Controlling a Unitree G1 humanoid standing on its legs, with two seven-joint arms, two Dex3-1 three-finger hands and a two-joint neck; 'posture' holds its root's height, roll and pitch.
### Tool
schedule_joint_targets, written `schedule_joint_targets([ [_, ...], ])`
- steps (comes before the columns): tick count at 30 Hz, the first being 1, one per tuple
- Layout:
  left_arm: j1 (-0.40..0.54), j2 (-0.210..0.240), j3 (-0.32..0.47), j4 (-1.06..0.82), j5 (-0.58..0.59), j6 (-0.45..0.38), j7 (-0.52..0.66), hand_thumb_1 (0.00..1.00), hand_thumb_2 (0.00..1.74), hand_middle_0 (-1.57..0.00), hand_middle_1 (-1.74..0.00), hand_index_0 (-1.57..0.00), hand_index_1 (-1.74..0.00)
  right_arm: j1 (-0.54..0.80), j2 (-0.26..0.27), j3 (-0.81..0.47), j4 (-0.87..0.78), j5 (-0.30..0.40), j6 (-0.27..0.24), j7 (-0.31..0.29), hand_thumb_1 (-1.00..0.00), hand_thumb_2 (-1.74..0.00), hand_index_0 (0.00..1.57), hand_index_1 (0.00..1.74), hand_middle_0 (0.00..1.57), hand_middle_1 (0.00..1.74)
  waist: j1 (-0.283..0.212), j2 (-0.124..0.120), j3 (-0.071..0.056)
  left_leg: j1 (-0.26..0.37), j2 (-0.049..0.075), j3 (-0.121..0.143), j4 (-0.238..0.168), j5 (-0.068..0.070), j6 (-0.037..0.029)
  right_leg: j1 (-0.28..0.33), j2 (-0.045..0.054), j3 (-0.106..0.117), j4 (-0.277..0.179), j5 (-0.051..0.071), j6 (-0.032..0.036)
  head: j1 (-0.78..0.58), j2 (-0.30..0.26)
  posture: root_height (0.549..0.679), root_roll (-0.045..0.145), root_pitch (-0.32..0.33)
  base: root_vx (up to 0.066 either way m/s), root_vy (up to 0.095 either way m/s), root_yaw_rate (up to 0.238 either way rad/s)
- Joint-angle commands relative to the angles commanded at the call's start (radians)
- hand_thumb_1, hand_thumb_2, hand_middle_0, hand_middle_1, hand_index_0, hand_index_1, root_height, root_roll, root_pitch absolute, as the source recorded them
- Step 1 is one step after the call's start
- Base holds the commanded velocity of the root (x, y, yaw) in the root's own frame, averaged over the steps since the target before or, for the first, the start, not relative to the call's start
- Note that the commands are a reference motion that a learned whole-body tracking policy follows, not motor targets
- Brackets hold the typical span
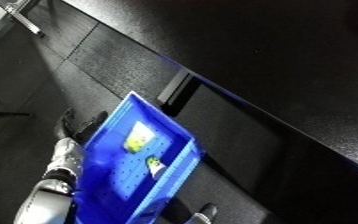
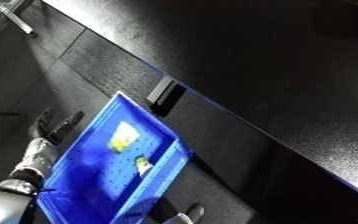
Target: Pick up the object and place it into the box
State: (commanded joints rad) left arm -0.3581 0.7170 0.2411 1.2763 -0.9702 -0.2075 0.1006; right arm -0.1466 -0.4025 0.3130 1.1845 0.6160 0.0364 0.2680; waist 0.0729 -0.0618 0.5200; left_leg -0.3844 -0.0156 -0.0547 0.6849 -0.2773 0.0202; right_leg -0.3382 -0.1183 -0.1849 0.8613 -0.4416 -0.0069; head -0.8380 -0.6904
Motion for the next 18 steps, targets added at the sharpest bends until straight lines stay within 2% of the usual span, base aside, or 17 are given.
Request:
schedule_joint_targets([
  [6,0.012,-0.026,-0.034,-0.021,0.011,0.051,-0.089,0.00,0.00,0.00,0.00,0.00,0.00,0.005,-0.002,0.000,-0.009,0.025,0.001,-0.002,0.00,0.00,0.00,0.00,0.00,0.00,0.002,0.009,0.000,0.003,-0.008,-0.001,-0.001,-0.005,0.0019,0.004,-0.0035,-0.001,-0.009,0.004,0.0004,0.046,-0.005,0.626,0.035,-0.061,-0.006,-0.009,0.008],
  [10,0.016,-0.052,-0.070,-0.039,0.021,0.103,-0.211,0.00,0.00,0.00,0.00,0.00,0.00,0.005,-0.003,-0.005,-0.014,0.027,-0.005,-0.010,0.00,0.00,0.00,0.00,0.00,0.00,-0.002,0.018,0.000,0.009,-0.012,0.003,-0.001,-0.011,0.0048,0.005,-0.0038,0.002,-0.016,0.010,0.0044,0.130,-0.010,0.627,0.034,-0.061,-0.012,-0.008,-0.030],
  [14,0.035,-0.087,-0.129,-0.064,0.076,0.120,-0.329,0.00,0.00,0.00,0.00,0.00,0.00,-0.001,-0.014,-0.014,-0.029,0.044,-0.051,-0.036,0.00,0.00,0.00,0.00,0.00,0.00,-0.011,0.031,0.000,0.011,-0.013,0.012,0.009,-0.022,0.0070,0.003,-0.0049,0.009,-0.024,0.021,0.0111,0.239,0.003,0.628,0.032,-0.059,-0.032,0.006,-0.131],
  [18,0.064,-0.115,-0.186,-0.094,0.153,0.118,-0.366,0.00,0.00,0.00,0.00,0.00,0.00,-0.010,-0.040,-0.036,-0.081,0.067,-0.100,-0.092,0.00,0.00,0.00,0.00,0.00,0.00,-0.028,0.055,0.000,0.011,-0.012,0.026,0.024,-0.033,0.0077,-0.005,-0.0041,0.024,-0.032,0.033,0.0152,0.305,0.034,0.629,0.033,-0.058,-0.039,0.052,-0.195],
])
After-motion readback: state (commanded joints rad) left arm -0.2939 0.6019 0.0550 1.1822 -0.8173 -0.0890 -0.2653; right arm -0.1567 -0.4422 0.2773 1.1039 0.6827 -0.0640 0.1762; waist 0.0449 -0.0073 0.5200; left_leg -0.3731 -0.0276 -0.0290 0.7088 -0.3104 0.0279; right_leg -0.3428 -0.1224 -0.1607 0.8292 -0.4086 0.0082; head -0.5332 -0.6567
